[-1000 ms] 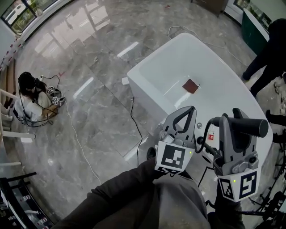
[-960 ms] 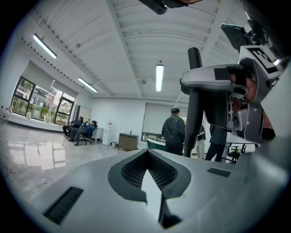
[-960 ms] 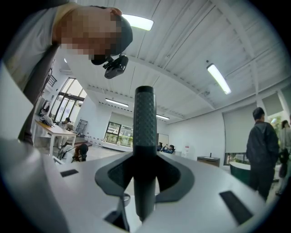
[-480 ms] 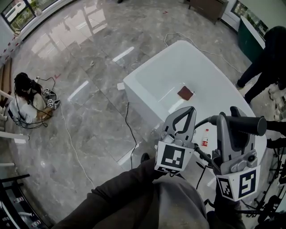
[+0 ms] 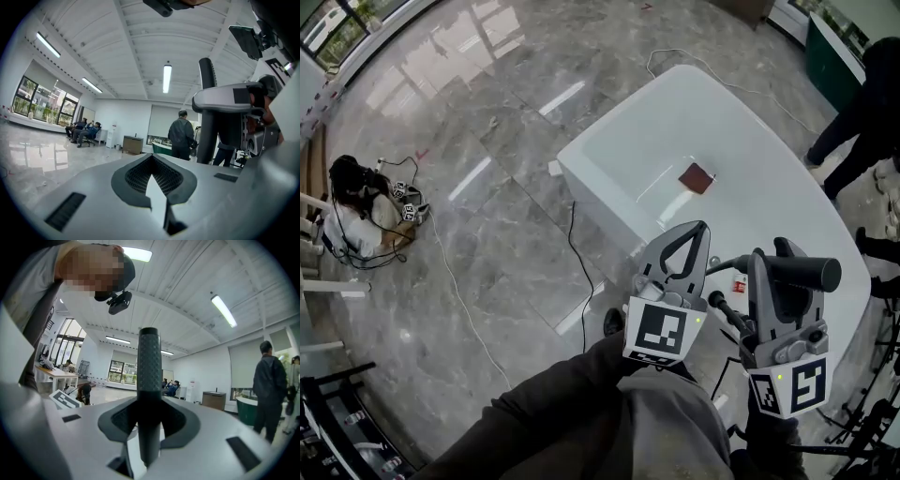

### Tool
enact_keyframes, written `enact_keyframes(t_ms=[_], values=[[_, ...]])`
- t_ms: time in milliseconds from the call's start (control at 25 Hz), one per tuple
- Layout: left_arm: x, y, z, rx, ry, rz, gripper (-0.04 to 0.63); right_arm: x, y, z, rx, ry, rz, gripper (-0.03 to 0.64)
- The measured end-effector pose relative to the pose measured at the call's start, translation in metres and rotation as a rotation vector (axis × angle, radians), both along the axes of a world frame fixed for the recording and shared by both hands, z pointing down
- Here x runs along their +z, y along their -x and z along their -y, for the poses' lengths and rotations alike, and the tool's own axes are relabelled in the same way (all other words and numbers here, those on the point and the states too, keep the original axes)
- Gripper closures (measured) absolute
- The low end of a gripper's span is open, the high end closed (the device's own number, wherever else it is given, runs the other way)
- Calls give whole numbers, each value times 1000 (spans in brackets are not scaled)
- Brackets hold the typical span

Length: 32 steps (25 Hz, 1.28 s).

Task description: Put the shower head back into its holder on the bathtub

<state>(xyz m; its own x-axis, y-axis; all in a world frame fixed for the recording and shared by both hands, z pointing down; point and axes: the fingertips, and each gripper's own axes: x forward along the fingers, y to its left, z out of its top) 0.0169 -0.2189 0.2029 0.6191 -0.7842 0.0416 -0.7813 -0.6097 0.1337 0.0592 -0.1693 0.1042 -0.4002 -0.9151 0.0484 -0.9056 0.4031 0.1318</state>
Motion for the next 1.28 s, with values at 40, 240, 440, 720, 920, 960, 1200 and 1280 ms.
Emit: enact_keyframes(t_ms=[40, 240, 440, 720, 920, 960, 1200, 1280], values=[[2, -1, 0, 1, 1, 2, 592, 5, -2, 0, 3, 9, 1, 488], [13, -6, 1, 7, 13, 21, 592, 32, -13, -2, 20, 50, 27, 488], [36, -5, 0, 11, 19, 31, 592, 65, -20, -6, 37, 70, 46, 488], [44, -11, -8, 40, 17, 55, 592, 85, -28, -11, 57, 87, 63, 488], [60, -17, -8, 52, 12, 73, 592, 109, -32, -12, 60, 101, 70, 488], [64, -17, -9, 52, 13, 73, 592, 114, -33, -13, 64, 104, 73, 488], [90, -19, -6, 50, 19, 73, 592, 136, -43, -9, 93, 93, 82, 488], [98, -20, -7, 54, 22, 76, 592, 142, -44, -9, 100, 89, 82, 488]])
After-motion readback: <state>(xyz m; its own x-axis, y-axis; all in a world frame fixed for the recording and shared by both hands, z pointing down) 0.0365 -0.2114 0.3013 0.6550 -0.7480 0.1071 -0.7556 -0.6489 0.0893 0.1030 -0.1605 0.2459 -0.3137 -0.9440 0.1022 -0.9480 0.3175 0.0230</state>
